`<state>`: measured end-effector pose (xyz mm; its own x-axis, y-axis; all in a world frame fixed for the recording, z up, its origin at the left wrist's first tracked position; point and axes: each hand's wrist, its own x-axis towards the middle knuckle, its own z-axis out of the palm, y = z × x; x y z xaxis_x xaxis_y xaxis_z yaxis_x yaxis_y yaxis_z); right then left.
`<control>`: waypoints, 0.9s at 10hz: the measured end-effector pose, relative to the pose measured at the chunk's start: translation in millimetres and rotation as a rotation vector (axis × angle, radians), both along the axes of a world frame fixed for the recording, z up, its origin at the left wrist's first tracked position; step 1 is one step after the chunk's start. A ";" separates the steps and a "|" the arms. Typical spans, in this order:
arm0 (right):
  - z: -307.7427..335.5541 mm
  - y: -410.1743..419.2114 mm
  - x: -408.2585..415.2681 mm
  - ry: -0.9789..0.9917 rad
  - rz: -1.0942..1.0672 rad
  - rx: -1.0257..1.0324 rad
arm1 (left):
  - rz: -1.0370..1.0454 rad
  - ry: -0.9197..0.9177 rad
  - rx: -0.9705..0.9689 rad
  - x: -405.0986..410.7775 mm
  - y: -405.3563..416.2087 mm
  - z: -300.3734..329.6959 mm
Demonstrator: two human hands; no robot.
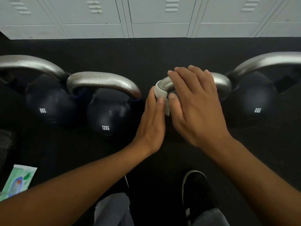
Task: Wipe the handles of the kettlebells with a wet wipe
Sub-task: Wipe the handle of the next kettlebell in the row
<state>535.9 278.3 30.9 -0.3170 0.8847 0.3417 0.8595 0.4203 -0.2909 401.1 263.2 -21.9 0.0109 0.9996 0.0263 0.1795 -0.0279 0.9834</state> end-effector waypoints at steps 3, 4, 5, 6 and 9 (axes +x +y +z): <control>-2.3 -0.2 -3.0 0.029 -0.010 0.022 | -0.019 -0.069 -0.164 -9.3 41.5 -5.2; -2.2 -0.9 -1.5 0.031 0.000 0.023 | -0.046 -0.173 -0.202 -12.0 45.5 -2.6; -2.2 -1.3 -0.4 0.027 0.007 0.024 | 0.023 -0.172 -0.192 -7.0 30.3 -8.1; -2.4 -1.2 0.3 0.033 0.005 0.020 | 0.000 -0.176 -0.145 -4.3 10.8 -23.0; -3.2 -1.2 0.4 0.035 0.005 0.016 | 0.011 -0.108 -0.251 -8.4 25.6 -22.8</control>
